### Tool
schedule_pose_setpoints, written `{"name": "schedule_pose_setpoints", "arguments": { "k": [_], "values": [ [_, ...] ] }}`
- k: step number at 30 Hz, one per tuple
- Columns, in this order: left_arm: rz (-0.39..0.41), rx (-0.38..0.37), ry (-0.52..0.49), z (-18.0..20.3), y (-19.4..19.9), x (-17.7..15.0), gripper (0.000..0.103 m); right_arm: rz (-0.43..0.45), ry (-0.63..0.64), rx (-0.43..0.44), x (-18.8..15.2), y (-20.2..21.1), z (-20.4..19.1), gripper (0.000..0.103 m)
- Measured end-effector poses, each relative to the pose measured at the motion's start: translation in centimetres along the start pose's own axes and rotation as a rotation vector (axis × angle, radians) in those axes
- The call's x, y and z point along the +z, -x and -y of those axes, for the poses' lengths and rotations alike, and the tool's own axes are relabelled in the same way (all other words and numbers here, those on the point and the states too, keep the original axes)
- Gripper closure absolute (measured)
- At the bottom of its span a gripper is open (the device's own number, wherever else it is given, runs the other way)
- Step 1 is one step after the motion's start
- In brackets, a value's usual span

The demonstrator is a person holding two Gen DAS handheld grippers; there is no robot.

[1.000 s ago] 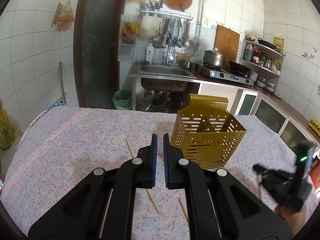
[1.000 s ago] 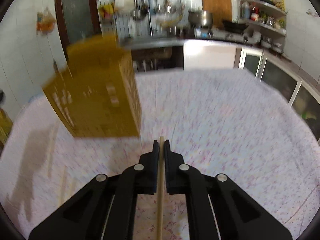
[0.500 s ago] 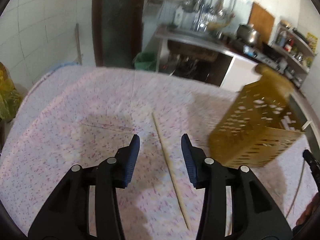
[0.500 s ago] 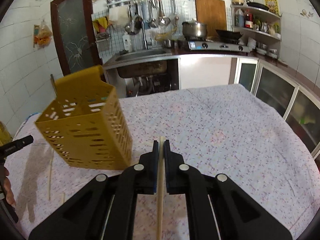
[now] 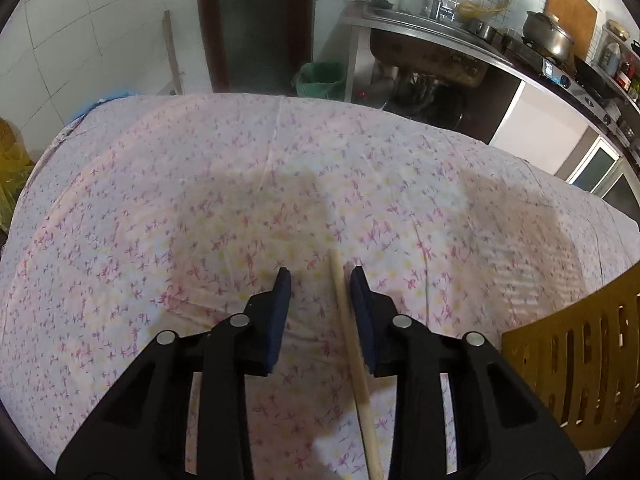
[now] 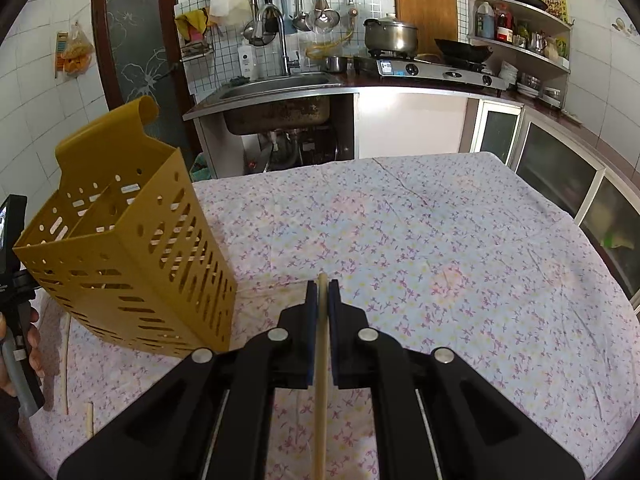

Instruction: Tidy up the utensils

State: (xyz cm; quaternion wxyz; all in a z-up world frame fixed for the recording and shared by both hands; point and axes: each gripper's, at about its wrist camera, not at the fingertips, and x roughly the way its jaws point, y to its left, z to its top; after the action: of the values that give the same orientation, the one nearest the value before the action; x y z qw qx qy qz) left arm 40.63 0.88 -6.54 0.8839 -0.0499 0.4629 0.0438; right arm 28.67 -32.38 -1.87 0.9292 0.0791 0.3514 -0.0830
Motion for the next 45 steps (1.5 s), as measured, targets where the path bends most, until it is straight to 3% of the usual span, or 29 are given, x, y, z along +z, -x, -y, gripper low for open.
{"name": "schedule_pose_setpoints", "arguments": {
  "k": [3,7,12,19,24,37,45],
  "values": [
    [0.008,-0.021,0.001,0.0,0.1,-0.1,0.095,0.008,-0.006,0.001,0.3,-0.1,0.1,0.097],
    [0.025,-0.054,0.011,-0.2,1.2,-0.4,0.099,0.029,-0.021,0.004,0.5,0.3,0.2,0.097],
    [0.129,-0.095,-0.004,-0.2,5.7,-1.1,0.099,0.091,-0.021,0.010,1.1,2.8,-0.1,0.097],
    [0.362,-0.136,-0.063,0.1,14.5,-3.3,0.099,0.222,-0.002,0.003,1.2,8.1,-1.0,0.097],
    [0.471,-0.185,-0.071,-0.5,19.4,-5.4,0.098,0.309,-0.005,0.011,0.5,11.5,-0.9,0.097],
    [0.608,-0.191,-0.097,-1.3,24.3,-9.4,0.099,0.436,-0.014,-0.005,-1.6,15.8,-0.7,0.097],
    [0.692,-0.220,-0.118,-0.8,27.5,-9.0,0.099,0.502,-0.020,0.011,0.0,17.9,-0.5,0.097]
  ]
}}
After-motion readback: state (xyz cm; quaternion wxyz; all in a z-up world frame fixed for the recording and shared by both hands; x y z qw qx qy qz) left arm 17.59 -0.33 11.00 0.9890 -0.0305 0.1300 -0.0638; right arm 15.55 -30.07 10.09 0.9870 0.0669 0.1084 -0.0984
